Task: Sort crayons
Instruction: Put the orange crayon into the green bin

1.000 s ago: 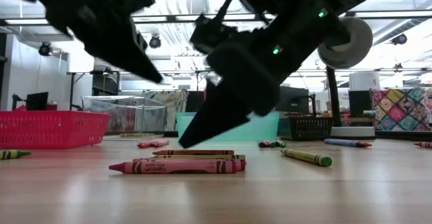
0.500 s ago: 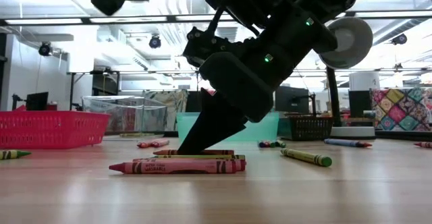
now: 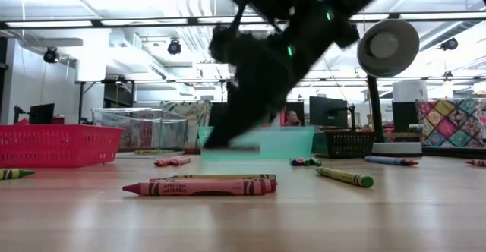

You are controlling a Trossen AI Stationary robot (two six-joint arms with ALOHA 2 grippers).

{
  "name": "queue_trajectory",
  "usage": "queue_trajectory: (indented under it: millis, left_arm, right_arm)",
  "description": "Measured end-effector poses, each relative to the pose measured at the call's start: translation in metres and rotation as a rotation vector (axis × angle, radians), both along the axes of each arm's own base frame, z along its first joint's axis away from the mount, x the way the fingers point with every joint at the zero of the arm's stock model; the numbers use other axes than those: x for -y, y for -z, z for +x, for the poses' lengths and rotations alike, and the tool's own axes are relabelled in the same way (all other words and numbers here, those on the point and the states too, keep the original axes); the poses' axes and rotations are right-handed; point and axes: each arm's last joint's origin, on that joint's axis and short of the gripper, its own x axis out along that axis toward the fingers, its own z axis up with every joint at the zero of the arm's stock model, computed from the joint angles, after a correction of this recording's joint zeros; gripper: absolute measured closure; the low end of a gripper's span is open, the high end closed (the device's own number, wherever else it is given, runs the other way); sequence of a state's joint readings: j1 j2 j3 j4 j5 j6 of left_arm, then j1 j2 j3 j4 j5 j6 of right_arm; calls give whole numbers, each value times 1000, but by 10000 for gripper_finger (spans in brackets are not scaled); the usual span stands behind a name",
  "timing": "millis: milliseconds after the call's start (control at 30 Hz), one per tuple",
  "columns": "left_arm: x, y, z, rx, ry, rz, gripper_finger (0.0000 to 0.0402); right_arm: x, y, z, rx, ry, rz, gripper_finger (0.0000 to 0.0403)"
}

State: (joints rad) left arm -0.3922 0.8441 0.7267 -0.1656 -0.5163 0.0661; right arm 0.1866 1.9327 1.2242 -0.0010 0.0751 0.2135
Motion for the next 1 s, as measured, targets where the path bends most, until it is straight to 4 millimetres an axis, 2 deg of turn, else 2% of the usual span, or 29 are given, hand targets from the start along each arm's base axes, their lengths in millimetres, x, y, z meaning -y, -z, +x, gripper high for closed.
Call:
queue_trajectory:
  millis: [233, 367, 467, 633, 767, 1000]
  left_arm:
    - [-25, 15, -12, 10, -104, 34, 402]
    - [-40, 25, -16, 35, -160, 62, 402]
    - [-51, 29, -19, 59, -174, 86, 402]
    - [-71, 28, -22, 62, -214, 114, 402]
    - [-86, 29, -22, 49, -241, 125, 402]
    - [-112, 28, -20, 56, -311, 172, 402]
  right_arm:
    - [37, -55, 1, -21, 3, -80, 390]
    - [72, -85, 8, -12, 4, -162, 390]
    - [106, -99, 10, -31, 8, -231, 390]
    - [171, -116, 4, -23, 81, -313, 390]
    - [218, -119, -8, -23, 137, -317, 390]
    - [275, -117, -30, -37, 274, -319, 390]
